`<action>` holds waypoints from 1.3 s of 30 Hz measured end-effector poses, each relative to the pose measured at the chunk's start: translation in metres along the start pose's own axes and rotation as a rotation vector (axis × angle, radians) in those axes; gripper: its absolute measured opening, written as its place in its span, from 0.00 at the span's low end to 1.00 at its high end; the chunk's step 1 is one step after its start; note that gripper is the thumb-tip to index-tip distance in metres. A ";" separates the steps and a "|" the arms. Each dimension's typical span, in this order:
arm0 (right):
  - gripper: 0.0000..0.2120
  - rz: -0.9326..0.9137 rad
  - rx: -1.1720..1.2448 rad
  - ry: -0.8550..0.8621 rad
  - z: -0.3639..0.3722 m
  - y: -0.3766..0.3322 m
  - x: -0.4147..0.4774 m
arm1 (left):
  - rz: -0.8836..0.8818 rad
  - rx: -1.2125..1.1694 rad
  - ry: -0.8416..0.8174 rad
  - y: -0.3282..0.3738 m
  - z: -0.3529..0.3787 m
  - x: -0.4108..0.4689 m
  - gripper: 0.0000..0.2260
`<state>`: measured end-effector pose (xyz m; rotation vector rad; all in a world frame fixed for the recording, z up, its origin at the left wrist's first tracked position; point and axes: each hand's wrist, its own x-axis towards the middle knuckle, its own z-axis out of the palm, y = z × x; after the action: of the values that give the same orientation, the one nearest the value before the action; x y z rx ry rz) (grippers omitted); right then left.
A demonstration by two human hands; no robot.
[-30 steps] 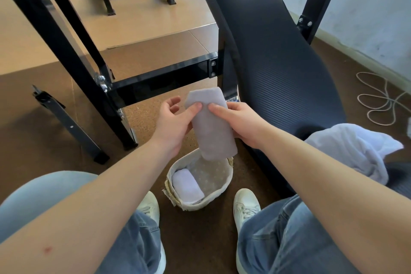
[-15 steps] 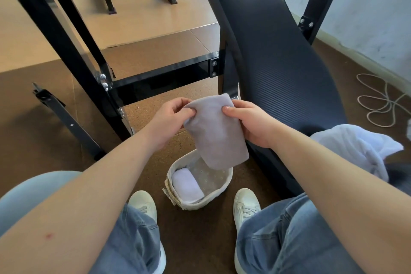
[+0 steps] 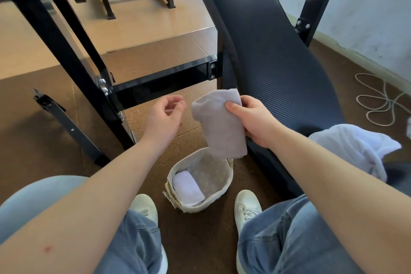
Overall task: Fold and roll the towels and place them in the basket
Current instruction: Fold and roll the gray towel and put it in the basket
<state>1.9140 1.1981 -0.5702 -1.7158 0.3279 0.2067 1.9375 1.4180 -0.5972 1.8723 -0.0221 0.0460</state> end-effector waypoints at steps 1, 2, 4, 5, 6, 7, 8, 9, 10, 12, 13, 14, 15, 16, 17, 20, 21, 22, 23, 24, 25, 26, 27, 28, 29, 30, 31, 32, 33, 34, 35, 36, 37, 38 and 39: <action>0.18 -0.010 -0.001 0.005 0.001 0.000 0.000 | -0.006 -0.018 -0.077 0.002 0.004 -0.002 0.09; 0.19 -0.014 0.000 -0.006 0.002 0.000 0.001 | -0.016 -0.044 -0.163 0.004 0.008 -0.005 0.12; 0.21 -0.011 0.013 -0.069 0.005 0.002 0.001 | -0.050 -0.115 -0.299 0.008 0.017 -0.011 0.19; 0.21 -0.001 0.035 -0.112 0.007 0.003 0.001 | -0.070 -0.151 -0.337 0.010 0.020 -0.013 0.21; 0.22 0.013 0.066 -0.159 0.009 0.004 0.001 | -0.093 -0.186 -0.356 0.011 0.022 -0.014 0.23; 0.21 0.023 0.093 -0.201 0.010 0.005 0.001 | -0.116 -0.212 -0.361 0.012 0.023 -0.015 0.23; 0.21 0.027 0.102 -0.227 0.012 0.007 0.001 | -0.133 -0.232 -0.359 0.013 0.023 -0.016 0.23; 0.20 0.017 0.091 -0.230 0.014 0.008 0.001 | -0.145 -0.249 -0.351 0.014 0.023 -0.016 0.22; 0.19 -0.003 0.060 -0.211 0.016 0.008 0.001 | -0.157 -0.271 -0.342 0.015 0.022 -0.015 0.21; 0.19 -0.042 -0.016 -0.176 0.018 0.009 0.002 | -0.193 -0.343 -0.333 0.016 0.020 -0.014 0.21; 0.19 -0.040 -0.033 -0.185 0.019 0.009 0.002 | -0.216 -0.380 -0.339 0.016 0.020 -0.014 0.21; 0.19 -0.019 -0.026 -0.214 0.019 0.010 0.003 | -0.234 -0.405 -0.348 0.016 0.019 -0.013 0.20; 0.19 0.019 0.000 -0.251 0.019 0.010 0.003 | -0.247 -0.415 -0.351 0.015 0.019 -0.014 0.19; 0.18 0.061 0.032 -0.289 0.019 0.011 0.004 | -0.258 -0.408 -0.347 0.014 0.019 -0.014 0.18; 0.18 0.098 0.065 -0.326 0.019 0.012 0.005 | -0.269 -0.399 -0.340 0.013 0.019 -0.014 0.17; 0.18 0.144 0.106 -0.442 0.018 0.014 0.010 | -0.321 -0.423 -0.321 0.010 0.021 -0.012 0.14; 0.20 0.143 0.094 -0.473 0.017 0.016 0.012 | -0.344 -0.438 -0.320 0.010 0.021 -0.010 0.13; 0.22 0.139 0.081 -0.498 0.017 0.017 0.015 | -0.365 -0.444 -0.315 0.009 0.022 -0.008 0.12; 0.24 0.139 0.078 -0.509 0.018 0.020 0.019 | -0.378 -0.442 -0.308 0.007 0.023 -0.005 0.11; 0.27 0.144 0.082 -0.507 0.019 0.022 0.022 | -0.383 -0.439 -0.301 0.003 0.025 -0.003 0.11; 0.29 0.149 0.084 -0.489 0.020 0.026 0.026 | -0.391 -0.443 -0.296 -0.002 0.026 0.000 0.11; 0.30 0.154 0.079 -0.456 0.022 0.030 0.030 | -0.409 -0.457 -0.293 -0.008 0.027 0.002 0.11; 0.31 0.159 0.061 -0.414 0.024 0.035 0.034 | -0.435 -0.473 -0.292 -0.016 0.027 0.004 0.12; 0.30 0.169 0.032 -0.372 0.026 0.040 0.038 | -0.467 -0.490 -0.292 -0.025 0.028 0.007 0.13; 0.29 0.178 0.005 -0.342 0.028 0.045 0.043 | -0.503 -0.507 -0.292 -0.035 0.029 0.010 0.14; 0.27 0.187 -0.016 -0.325 0.030 0.051 0.047 | -0.540 -0.529 -0.290 -0.045 0.031 0.013 0.15; 0.24 0.195 -0.026 -0.313 0.033 0.057 0.051 | -0.573 -0.557 -0.284 -0.055 0.032 0.016 0.15; 0.22 0.202 -0.034 -0.303 0.036 0.063 0.055 | -0.598 -0.581 -0.274 -0.066 0.035 0.019 0.16; 0.20 0.210 -0.034 -0.297 0.039 0.070 0.060 | -0.616 -0.606 -0.264 -0.076 0.036 0.022 0.16; 0.19 0.222 -0.030 -0.294 0.043 0.076 0.065 | -0.629 -0.623 -0.253 -0.087 0.038 0.025 0.17; 0.18 0.235 -0.023 -0.291 0.047 0.084 0.070 | -0.642 -0.636 -0.241 -0.098 0.038 0.029 0.17; 0.17 0.247 -0.019 -0.287 0.050 0.092 0.075 | -0.663 -0.634 -0.224 -0.109 0.038 0.032 0.18; 0.17 0.255 -0.018 -0.284 0.054 0.102 0.081 | -0.691 -0.622 -0.202 -0.120 0.039 0.034 0.19; 0.17 0.260 -0.033 -0.276 0.057 0.113 0.086 | -0.727 -0.599 -0.176 -0.133 0.041 0.036 0.21; 0.18 0.258 -0.065 -0.261 0.059 0.125 0.092 | -0.763 -0.560 -0.146 -0.146 0.043 0.036 0.23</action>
<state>1.9622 1.2290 -0.7267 -1.6835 0.3508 0.6309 1.9805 1.4206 -0.7474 1.2239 0.5248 -0.5666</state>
